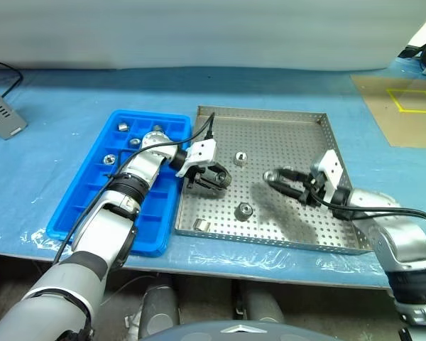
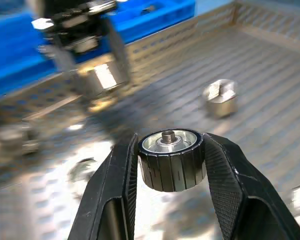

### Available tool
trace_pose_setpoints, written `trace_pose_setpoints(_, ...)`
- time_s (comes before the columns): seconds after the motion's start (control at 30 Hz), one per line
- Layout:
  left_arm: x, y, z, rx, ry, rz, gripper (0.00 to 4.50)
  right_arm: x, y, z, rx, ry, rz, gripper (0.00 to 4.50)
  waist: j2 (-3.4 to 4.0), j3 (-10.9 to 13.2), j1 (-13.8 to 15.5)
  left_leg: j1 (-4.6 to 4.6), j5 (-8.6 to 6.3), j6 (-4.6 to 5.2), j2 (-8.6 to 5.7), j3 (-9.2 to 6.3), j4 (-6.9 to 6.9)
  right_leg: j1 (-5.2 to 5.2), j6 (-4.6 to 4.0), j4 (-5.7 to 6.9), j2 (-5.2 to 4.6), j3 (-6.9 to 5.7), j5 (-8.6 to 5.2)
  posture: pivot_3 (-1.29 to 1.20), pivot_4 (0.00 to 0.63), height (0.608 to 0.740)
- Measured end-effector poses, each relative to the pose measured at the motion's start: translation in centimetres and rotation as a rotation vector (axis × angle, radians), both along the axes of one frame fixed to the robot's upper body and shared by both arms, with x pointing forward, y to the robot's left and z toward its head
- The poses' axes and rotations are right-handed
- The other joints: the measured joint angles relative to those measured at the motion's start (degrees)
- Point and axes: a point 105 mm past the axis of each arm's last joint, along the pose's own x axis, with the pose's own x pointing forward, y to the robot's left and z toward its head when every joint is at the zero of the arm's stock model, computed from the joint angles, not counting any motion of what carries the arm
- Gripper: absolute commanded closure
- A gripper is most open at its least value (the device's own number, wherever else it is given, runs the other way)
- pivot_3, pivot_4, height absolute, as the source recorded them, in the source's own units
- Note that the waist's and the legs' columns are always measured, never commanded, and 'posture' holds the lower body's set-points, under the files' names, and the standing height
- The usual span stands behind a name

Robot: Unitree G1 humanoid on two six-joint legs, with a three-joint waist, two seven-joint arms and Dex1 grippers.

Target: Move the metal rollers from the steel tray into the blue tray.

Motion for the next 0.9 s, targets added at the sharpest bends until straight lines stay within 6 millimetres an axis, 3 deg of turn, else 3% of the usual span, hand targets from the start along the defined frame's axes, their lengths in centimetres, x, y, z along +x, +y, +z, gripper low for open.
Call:
trace_pose_setpoints(0.13,0.0,-0.1,0.0,-0.002,0.0,-0.003,2.76,-0.6,-1.8,-0.3,-0.081,0.049,-0.068,2.89,-0.01,0.0,0.0,0.03,0.0,-0.02,-0.02,0.01,0.02,0.02,0.04,0.02,-0.12,0.04,-0.02,-0.37,0.15,0.74)
trace_pose_setpoints(0.23,-0.1,-0.2,0.0,-0.002,0.001,-0.004,2.76,-1.1,-2.9,0.7,-0.14,0.041,-0.128,2.89,-0.01,0.0,-0.01,0.03,0.0,-0.03,-0.04,-0.01,-0.02,0.01,0.14,0.01,-0.13,0.05,-0.08,-0.37,0.15,0.74)
trace_pose_setpoints(0.43,-0.2,-0.4,-0.1,-0.005,0.003,-0.011,2.76,-2.9,-2.2,2.3,-0.224,-0.001,-0.092,2.89,-0.01,0.01,-0.08,0.04,0.0,-0.03,-0.06,-0.03,-0.32,-0.04,0.45,-0.02,-0.12,-0.01,-0.26,-0.38,0.15,0.74)
trace_pose_setpoints(0.67,-0.2,-0.3,-0.2,-0.001,0.007,-0.016,2.76,-1.5,-3.6,1.1,-0.311,-0.051,-0.184,2.89,-0.02,0.01,-0.33,0.04,0.0,-0.05,-0.07,-0.03,-0.34,-0.08,0.46,-0.01,-0.14,0.01,-0.27,-0.38,0.15,0.74)
trace_pose_setpoints(0.77,-0.3,-0.3,-0.2,0.0,0.007,-0.016,2.76,-0.7,-2.7,-0.3,-0.305,-0.028,-0.185,2.89,-0.01,0.01,-0.54,0.06,0.03,-0.09,-0.06,-0.03,-0.34,-0.11,0.46,0.06,-0.13,0.04,-0.27,-0.38,0.15,0.74)
trace_pose_setpoints(0.9,-0.3,-0.3,-0.1,0.001,0.007,-0.021,2.76,0.7,0.7,-0.3,-0.263,-0.049,-0.13,2.89,0.01,-0.01,-0.88,0.06,0.07,-0.14,-0.07,-0.04,-0.36,-0.15,0.46,0.12,-0.11,0.03,-0.27,-0.38,0.15,0.74)
